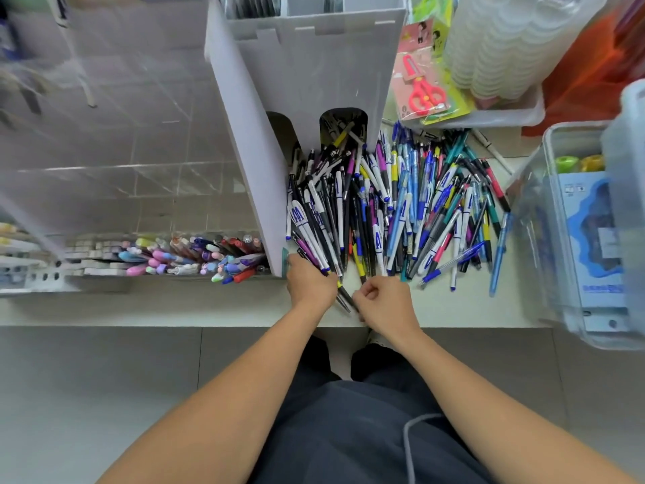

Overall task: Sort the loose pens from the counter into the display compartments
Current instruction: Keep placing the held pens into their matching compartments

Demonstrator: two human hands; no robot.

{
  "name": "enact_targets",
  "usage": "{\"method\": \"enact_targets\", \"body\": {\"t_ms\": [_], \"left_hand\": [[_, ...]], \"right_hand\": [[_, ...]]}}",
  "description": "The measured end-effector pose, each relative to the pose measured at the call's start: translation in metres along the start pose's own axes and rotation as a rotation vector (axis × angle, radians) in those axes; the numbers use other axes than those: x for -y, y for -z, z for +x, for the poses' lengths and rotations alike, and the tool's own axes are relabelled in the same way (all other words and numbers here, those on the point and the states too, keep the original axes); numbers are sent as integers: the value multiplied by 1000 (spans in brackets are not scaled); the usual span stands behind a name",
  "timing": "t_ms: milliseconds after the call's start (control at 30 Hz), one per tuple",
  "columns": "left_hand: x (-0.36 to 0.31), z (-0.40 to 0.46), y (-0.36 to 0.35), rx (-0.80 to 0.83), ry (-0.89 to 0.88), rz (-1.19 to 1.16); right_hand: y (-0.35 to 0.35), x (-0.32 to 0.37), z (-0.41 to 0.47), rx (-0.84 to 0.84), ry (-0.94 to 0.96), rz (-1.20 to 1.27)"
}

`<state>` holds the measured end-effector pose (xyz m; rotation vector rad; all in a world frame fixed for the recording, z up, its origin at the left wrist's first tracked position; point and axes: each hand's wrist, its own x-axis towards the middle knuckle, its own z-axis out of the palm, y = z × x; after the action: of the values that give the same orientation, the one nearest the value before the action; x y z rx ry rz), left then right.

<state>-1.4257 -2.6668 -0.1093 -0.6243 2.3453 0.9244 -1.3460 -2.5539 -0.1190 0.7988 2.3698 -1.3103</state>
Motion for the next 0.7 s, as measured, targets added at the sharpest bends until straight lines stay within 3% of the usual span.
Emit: {"method": "enact_targets", "body": {"t_ms": [167,300,467,700], "left_hand": [[-1,11,3,140,132,-288],[4,21,6,183,53,-347],[-3,21,11,207,23,-382],[-40,27,18,157,-92,-334]], "right_hand": [[-1,15,-1,127,71,-333],[0,29,8,193,108,-488],[11,33,4,191,202,-408],[18,55,25,-51,148,-92]]}}
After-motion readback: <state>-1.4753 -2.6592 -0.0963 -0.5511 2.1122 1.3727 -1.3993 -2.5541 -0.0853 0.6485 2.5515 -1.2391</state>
